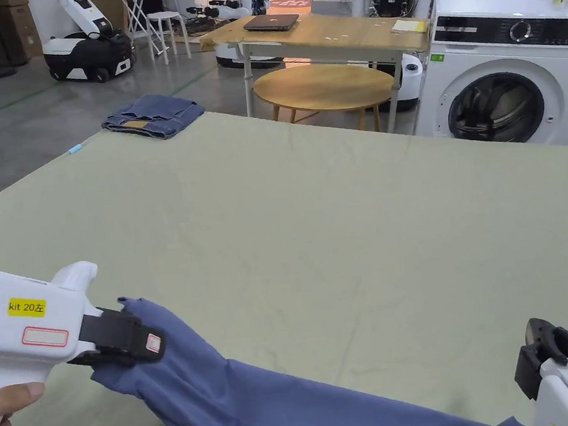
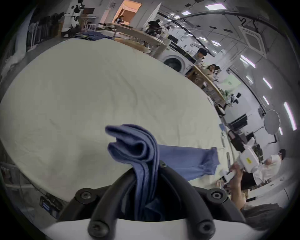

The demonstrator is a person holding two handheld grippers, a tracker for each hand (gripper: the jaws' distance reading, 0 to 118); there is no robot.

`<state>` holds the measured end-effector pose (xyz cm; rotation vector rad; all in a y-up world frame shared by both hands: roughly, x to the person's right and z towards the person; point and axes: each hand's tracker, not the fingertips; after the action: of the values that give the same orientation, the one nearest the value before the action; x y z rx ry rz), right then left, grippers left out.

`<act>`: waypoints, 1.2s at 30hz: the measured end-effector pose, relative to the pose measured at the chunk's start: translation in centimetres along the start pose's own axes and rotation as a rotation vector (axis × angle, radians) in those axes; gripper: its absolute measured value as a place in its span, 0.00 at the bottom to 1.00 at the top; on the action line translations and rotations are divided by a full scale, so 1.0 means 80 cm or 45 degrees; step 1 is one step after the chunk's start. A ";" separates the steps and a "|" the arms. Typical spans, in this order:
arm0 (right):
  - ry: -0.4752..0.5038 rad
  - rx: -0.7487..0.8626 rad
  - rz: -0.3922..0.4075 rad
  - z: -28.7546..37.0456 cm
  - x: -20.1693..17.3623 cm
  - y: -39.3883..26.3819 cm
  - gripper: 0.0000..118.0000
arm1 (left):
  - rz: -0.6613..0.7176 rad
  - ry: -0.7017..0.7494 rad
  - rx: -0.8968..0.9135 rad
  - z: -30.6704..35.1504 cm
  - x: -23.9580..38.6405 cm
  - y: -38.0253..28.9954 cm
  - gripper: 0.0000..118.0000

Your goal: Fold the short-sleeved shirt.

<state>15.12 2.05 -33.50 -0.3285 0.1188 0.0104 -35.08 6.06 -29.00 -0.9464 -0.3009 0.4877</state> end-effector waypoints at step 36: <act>-0.059 -0.086 -0.026 0.015 0.032 -0.022 0.00 | -0.003 -0.241 -0.267 -0.165 0.141 -0.025 0.41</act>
<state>17.85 0.71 -32.13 -0.3965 0.0695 0.0016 -18.99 1.78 -34.30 -1.1049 -0.5323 0.5525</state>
